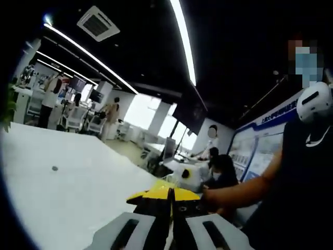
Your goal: Compare the silicone blocks by pressing each to a similar depth, holding the contact briefly, and releasing to observe deformation and rebound differences across the visible hardness samples.
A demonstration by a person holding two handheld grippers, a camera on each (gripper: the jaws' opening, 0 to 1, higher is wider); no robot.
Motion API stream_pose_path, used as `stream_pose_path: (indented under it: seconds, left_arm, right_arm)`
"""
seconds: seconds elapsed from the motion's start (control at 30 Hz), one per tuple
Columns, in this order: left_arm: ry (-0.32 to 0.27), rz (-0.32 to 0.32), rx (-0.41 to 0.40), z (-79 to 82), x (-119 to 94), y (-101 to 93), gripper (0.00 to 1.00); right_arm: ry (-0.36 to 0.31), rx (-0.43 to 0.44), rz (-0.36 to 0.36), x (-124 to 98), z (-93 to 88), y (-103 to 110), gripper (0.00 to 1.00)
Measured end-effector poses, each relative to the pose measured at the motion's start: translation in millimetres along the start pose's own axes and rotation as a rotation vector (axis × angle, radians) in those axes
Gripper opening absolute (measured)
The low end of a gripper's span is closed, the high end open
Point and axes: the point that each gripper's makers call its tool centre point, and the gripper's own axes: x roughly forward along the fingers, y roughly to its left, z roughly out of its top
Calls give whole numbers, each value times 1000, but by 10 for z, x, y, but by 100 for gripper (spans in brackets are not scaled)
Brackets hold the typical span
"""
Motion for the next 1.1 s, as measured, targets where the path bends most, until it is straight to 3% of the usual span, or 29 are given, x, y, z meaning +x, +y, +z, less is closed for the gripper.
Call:
stream_pose_path:
  seconds: [0.23,0.53,1.1]
  left_arm:
    - [-10,-12,5,33,-14,-33,0]
    - [-10,-7,9,24,-75,-11,0]
    - [-30,19,15,102,-233,61,0]
  right_arm:
    - [-22,42,35,38,52,82,52]
    - [-34,46,73,64,59,214,31]
    - [-32,27,94,116,210,298,25]
